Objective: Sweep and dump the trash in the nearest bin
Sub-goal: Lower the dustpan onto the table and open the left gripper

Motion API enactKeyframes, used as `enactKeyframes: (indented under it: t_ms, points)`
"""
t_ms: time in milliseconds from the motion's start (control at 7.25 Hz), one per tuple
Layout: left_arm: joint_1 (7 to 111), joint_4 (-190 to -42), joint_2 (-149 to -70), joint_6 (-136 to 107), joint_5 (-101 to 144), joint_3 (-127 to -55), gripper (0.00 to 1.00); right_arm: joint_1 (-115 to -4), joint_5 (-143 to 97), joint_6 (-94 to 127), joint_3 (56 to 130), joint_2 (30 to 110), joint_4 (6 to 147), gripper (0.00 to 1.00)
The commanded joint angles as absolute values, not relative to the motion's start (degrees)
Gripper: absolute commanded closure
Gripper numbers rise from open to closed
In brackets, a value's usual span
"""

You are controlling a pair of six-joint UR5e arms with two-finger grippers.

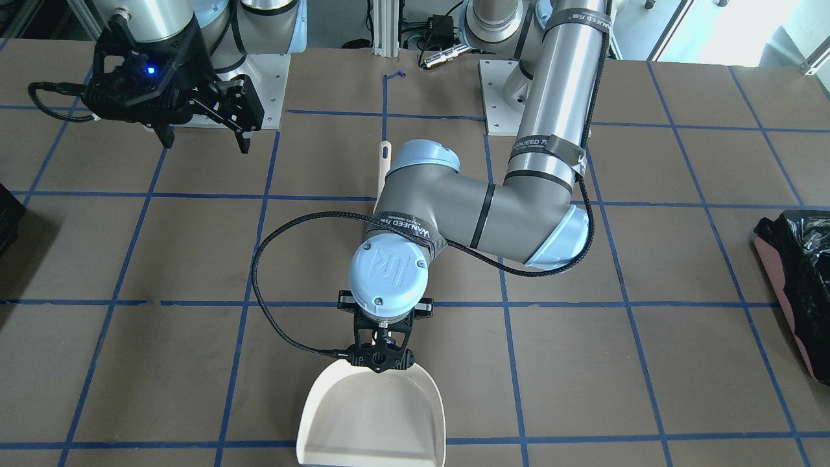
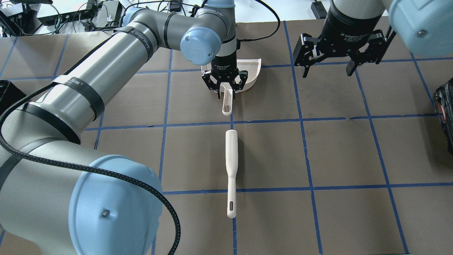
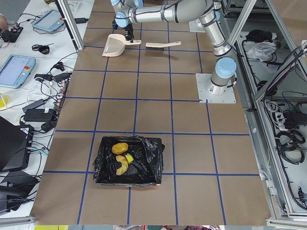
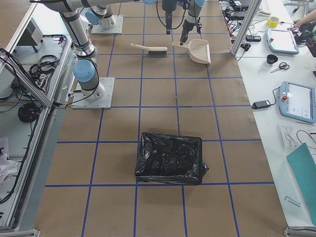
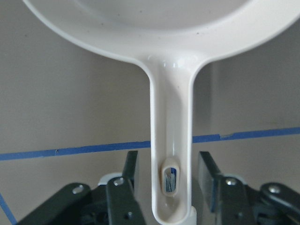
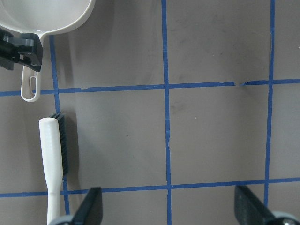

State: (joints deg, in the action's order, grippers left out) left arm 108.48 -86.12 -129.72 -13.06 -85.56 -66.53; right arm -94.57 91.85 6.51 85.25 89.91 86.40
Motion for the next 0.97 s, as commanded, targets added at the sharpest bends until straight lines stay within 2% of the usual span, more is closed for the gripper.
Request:
enactKeyframes:
  t_ms: [0,552,828]
  points:
    - [108.54,-86.4,-128.33,-13.01,-85.69,-66.53,0.0,-94.57,91.85,6.5,85.25,89.91,86.4,0.0]
    - [107.06,-86.92,-121.92,-12.91,-88.14,-67.23,0.0,-94.57,91.85,6.5,85.34,89.91,86.4,0.0]
    - [102.86,-87.01,-117.53,-12.4,-89.29,-68.99,0.0,-94.57,91.85,6.5,85.34,89.91,86.4,0.0]
